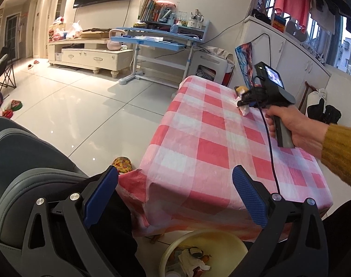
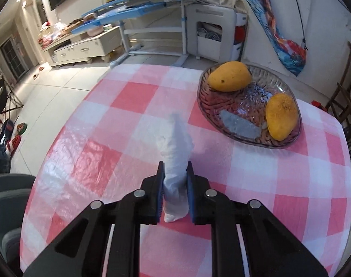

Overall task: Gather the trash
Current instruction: 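Carry the white bag to the yellow basin and open the right tool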

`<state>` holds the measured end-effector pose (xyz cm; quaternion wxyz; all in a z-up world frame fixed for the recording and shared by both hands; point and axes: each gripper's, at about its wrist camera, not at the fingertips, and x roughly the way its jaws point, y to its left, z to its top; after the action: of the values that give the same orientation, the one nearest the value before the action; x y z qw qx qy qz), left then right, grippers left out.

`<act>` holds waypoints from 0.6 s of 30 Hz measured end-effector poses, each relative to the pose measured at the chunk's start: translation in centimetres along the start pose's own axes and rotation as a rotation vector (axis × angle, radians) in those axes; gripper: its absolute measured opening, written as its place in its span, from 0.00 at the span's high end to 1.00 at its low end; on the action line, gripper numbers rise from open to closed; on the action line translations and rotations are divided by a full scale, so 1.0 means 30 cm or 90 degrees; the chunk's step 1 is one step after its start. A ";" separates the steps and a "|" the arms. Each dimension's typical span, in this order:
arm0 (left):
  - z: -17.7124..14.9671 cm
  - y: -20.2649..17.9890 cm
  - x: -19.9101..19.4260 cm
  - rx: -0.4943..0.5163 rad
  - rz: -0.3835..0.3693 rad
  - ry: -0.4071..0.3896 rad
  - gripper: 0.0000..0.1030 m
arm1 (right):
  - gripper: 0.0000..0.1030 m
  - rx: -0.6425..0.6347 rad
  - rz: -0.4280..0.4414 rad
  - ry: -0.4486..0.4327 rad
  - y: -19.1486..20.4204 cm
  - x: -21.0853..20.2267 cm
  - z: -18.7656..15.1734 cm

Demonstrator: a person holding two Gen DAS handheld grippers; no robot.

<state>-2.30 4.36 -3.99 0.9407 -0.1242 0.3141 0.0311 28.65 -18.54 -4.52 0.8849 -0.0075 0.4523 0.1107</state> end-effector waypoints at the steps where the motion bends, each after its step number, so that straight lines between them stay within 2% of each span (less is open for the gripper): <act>1: 0.000 0.000 0.000 -0.001 0.000 0.000 0.07 | 0.85 -0.003 0.011 -0.001 0.002 -0.021 -0.019; 6: -0.012 -0.011 -0.005 0.010 0.005 -0.002 0.07 | 0.85 -0.003 0.083 -0.033 0.033 -0.190 -0.136; 10: -0.026 -0.024 -0.014 0.024 0.013 -0.006 0.07 | 0.86 -0.015 0.137 -0.057 0.087 -0.364 -0.281; 14: -0.041 -0.035 -0.026 0.038 0.017 -0.011 0.07 | 0.85 -0.031 0.177 -0.060 0.159 -0.523 -0.492; 18: -0.056 -0.040 -0.040 0.052 0.021 -0.014 0.07 | 0.85 -0.033 0.203 -0.038 0.215 -0.594 -0.666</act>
<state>-4.08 2.79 -4.31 0.9477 -0.0805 0.3068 0.0349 1.29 -17.89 -1.47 0.8686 0.0447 0.4183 0.2618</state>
